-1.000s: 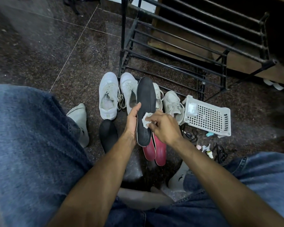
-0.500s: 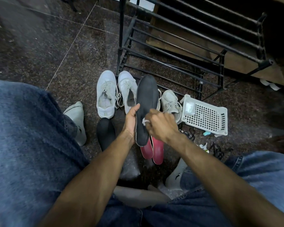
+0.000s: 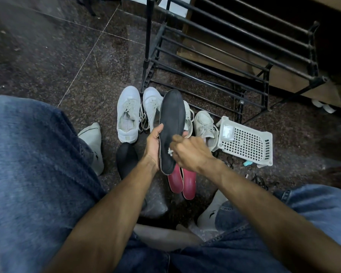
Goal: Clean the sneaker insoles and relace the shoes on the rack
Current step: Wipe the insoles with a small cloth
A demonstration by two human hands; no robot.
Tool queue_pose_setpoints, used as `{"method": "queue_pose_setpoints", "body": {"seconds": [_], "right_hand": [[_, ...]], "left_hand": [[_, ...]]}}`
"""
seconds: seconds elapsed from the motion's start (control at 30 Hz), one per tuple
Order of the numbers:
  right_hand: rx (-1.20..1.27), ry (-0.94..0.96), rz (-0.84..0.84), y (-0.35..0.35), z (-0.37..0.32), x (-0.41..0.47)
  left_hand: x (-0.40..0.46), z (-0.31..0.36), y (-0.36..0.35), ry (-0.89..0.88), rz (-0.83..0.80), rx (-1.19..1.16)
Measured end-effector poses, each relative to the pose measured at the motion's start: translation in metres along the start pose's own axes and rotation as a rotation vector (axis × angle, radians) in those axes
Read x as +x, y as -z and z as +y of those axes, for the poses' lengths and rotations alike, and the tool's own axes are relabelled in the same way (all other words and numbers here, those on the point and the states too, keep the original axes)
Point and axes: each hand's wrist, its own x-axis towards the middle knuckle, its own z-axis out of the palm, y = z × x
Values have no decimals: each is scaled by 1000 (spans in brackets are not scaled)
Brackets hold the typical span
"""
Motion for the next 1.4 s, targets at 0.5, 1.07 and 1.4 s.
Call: {"method": "queue_pose_setpoints", "body": {"seconds": [0.5, 1.07, 1.4], "right_hand": [[-158, 332, -70, -4, 4, -5], [-184, 138, -26, 5, 23, 6], [-64, 185, -69, 0, 14, -9]], "left_hand": [[4, 4, 2, 3, 30, 25], [5, -5, -1, -3, 79, 37], [1, 0, -4, 7, 52, -19]]}}
